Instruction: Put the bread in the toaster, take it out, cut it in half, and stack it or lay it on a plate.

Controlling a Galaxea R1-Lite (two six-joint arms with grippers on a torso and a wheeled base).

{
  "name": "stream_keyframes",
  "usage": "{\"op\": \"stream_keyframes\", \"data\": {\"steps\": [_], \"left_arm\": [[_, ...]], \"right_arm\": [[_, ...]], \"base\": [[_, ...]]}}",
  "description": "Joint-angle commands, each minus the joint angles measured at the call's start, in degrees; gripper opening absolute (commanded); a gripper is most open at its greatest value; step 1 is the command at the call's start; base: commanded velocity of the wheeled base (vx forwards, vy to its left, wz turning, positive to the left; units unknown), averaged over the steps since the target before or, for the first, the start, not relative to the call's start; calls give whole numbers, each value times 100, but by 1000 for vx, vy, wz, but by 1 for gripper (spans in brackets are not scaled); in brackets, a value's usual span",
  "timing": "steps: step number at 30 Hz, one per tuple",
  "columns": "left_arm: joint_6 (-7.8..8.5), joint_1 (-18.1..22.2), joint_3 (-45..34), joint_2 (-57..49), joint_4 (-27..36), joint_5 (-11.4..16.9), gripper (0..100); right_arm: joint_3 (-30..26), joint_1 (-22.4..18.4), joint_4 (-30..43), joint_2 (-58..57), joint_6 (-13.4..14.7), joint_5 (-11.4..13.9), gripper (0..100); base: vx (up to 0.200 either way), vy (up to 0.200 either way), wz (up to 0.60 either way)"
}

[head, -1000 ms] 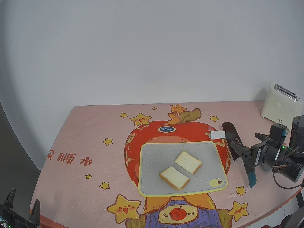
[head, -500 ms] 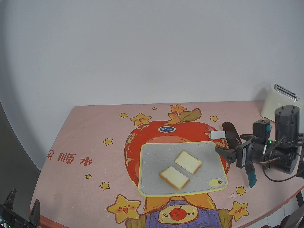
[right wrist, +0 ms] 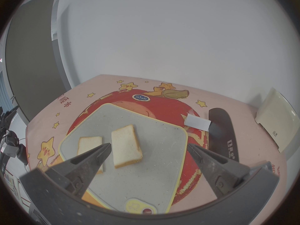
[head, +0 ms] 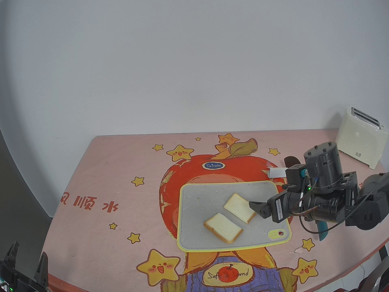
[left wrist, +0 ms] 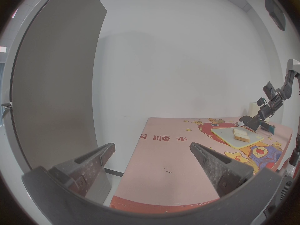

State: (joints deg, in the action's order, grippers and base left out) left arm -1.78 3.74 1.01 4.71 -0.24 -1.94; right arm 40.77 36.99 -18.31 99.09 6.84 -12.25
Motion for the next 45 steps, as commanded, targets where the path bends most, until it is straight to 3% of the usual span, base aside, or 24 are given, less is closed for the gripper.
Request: {"op": "stream_keyframes", "data": {"steps": [1,4,5,6,8,11,13,25,29,45], "left_arm": [[2,4,-101,22,-11,9,100],[46,-23,-101,22,7,18,100],[319,-23,-101,4,-2,194,100],[486,-23,-101,13,-11,370,100],[653,-23,-101,4,-11,563,100],[635,-111,-101,-40,-2,528,100],[635,-550,-92,-260,16,537,100],[530,-401,-92,-435,16,510,100],[275,-392,-92,-435,33,352,100],[266,-401,-92,-435,33,334,100]], "right_arm": [[89,46,3,357,10,-5,100],[89,63,-6,392,2,-5,100],[98,81,-6,410,2,3,100],[107,89,-6,410,2,3,100],[107,89,-6,401,2,3,100],[89,81,-6,383,2,3,100],[89,72,38,357,-7,3,100],[125,54,64,340,-16,3,100],[125,10,64,375,-7,-5,100],[511,-262,73,665,-60,-278,100]], "base": [[0,0,0],[0,0,0],[0,0,0],[0,0,0],[0,0,0],[0,0,0],[0,0,0],[0,0,0],[0,0,0],[0,0,0]]}}
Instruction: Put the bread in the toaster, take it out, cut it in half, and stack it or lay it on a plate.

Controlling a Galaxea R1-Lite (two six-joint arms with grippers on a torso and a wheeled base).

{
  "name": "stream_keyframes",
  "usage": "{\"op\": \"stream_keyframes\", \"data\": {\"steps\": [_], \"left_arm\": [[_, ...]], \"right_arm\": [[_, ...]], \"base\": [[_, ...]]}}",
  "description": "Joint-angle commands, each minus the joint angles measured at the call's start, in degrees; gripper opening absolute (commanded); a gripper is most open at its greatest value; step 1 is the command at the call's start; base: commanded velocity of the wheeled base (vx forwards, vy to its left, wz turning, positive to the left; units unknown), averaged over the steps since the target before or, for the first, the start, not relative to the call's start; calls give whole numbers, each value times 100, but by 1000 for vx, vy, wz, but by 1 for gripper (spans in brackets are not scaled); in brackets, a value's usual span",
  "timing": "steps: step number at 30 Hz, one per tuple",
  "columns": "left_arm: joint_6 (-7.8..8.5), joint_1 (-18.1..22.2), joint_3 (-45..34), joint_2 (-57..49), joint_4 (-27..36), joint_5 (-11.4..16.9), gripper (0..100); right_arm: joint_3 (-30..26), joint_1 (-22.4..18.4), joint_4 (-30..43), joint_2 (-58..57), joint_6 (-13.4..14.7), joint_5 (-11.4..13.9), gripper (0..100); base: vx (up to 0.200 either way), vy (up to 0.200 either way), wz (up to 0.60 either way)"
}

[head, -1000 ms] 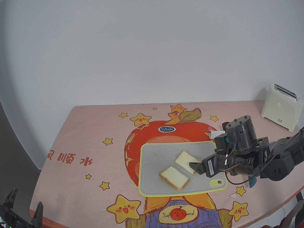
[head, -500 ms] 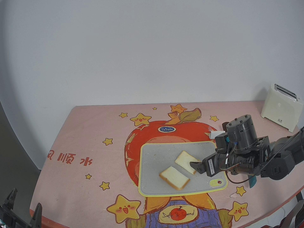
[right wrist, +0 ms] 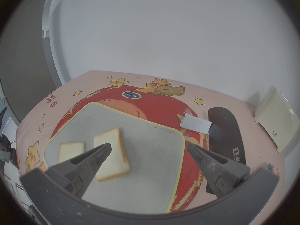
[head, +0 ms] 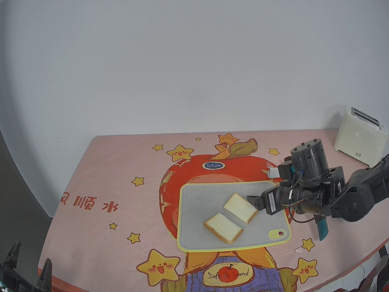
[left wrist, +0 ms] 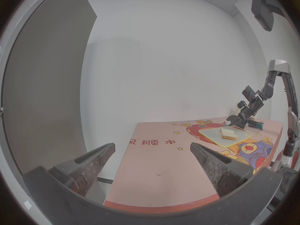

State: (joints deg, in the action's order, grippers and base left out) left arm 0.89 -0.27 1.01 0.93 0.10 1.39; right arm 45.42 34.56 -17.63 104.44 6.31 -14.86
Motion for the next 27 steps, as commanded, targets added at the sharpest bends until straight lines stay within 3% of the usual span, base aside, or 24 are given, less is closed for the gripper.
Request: {"op": "stream_keyframes", "data": {"steps": [1,24,25,27], "left_arm": [[-1,0,-92,-57,-1,2,100],[-1,0,-92,-57,-1,2,100],[-1,0,-92,-57,-1,2,100],[-1,0,-92,-57,-1,2,100]], "right_arm": [[28,-11,5,174,-51,-17,100],[-16,7,5,490,-139,-26,100],[-16,7,14,490,-139,-26,0],[-25,33,14,472,-130,-26,0]], "base": [[0,0,0],[0,0,0],[0,0,0],[0,0,0]]}}
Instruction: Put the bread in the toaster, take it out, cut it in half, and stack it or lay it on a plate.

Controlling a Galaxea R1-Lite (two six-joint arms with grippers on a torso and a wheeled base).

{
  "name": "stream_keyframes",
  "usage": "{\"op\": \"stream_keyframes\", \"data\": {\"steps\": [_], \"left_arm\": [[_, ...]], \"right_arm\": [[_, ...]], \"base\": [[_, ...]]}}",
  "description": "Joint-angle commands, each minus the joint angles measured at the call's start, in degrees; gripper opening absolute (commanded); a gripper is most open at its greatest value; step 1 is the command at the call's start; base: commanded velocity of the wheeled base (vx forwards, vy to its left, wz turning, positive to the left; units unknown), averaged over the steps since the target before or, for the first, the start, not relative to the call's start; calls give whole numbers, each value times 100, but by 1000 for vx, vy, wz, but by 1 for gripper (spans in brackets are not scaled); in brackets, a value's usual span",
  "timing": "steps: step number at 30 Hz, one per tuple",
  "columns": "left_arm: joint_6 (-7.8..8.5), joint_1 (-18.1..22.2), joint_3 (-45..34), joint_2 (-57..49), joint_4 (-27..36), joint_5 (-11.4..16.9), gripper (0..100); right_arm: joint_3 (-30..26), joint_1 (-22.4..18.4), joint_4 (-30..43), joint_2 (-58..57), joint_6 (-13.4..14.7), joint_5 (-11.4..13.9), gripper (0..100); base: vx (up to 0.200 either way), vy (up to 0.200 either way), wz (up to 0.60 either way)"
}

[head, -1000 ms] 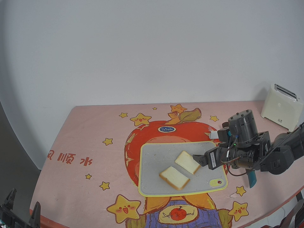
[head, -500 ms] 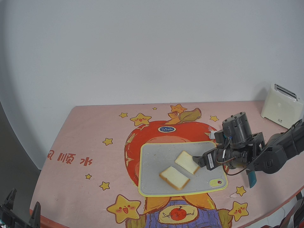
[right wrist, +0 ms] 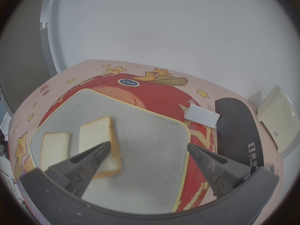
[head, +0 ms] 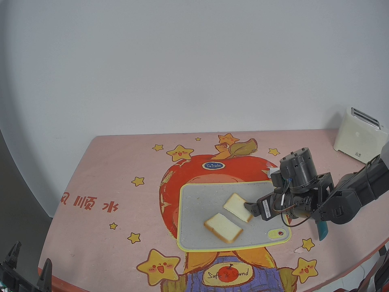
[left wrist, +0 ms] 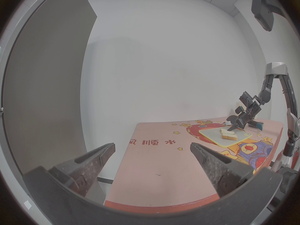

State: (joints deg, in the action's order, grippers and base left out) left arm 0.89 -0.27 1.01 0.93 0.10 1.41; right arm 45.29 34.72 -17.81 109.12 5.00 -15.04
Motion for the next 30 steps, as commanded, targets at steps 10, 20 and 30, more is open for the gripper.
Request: {"op": "stream_keyframes", "data": {"steps": [10,20,30], "left_arm": [[-1,0,-92,-57,-1,-1,100],[-1,0,-92,-57,-1,-10,100],[-1,0,-92,-57,-1,-10,100]], "right_arm": [[-196,96,-21,-13,80,54,0],[-178,96,23,-743,177,72,0],[-292,9,638,-2000,353,177,0]], "base": [[0,0,0],[0,0,0],[0,0,0]]}}
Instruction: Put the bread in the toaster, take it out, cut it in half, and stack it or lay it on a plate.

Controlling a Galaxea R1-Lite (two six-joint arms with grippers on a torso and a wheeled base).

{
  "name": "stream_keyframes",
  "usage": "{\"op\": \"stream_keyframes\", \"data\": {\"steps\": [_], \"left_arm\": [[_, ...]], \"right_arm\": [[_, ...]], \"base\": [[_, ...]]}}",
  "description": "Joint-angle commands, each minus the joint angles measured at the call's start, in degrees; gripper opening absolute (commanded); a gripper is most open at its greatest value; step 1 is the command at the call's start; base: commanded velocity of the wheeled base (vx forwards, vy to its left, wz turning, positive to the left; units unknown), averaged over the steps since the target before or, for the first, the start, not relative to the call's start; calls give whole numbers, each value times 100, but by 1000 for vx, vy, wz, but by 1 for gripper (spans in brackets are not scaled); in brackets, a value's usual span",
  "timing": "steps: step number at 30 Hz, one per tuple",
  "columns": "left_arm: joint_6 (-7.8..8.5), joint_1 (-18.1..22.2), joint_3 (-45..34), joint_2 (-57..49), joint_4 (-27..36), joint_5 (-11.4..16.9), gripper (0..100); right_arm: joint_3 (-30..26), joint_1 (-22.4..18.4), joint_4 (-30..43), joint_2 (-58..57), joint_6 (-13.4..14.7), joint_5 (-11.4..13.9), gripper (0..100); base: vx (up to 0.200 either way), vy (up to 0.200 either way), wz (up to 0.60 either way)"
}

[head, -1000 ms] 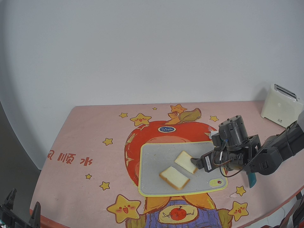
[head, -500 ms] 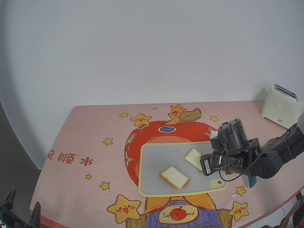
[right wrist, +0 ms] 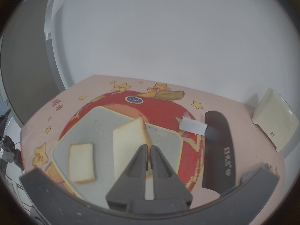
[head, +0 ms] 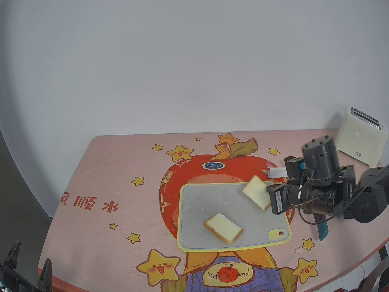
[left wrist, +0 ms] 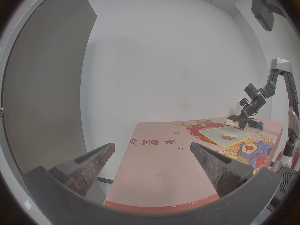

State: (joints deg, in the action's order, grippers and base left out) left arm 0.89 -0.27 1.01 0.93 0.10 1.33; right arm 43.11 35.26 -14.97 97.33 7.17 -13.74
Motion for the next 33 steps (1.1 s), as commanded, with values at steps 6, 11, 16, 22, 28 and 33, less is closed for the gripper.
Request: {"op": "stream_keyframes", "data": {"steps": [6,11,16,22,28,33], "left_arm": [[-10,0,-92,-57,-1,-10,100],[-10,0,-92,-57,-10,-10,100],[-19,0,-92,-57,-10,-19,100],[-19,0,-92,-57,-10,-27,100],[-27,0,-92,-57,-10,-27,100],[-27,0,-92,-57,-10,-45,100]], "right_arm": [[-566,-54,873,-1990,522,-15,0],[-1243,-238,1128,-2957,531,64,0],[-1445,-274,1145,-3308,514,99,0],[-1524,-695,1154,-3502,470,117,0],[-1516,-739,1154,-3572,443,117,0],[-1524,-739,1163,-3554,452,117,0]], "base": [[0,0,0],[0,0,0],[0,0,0],[0,0,0],[0,-200,0],[0,0,0]]}}
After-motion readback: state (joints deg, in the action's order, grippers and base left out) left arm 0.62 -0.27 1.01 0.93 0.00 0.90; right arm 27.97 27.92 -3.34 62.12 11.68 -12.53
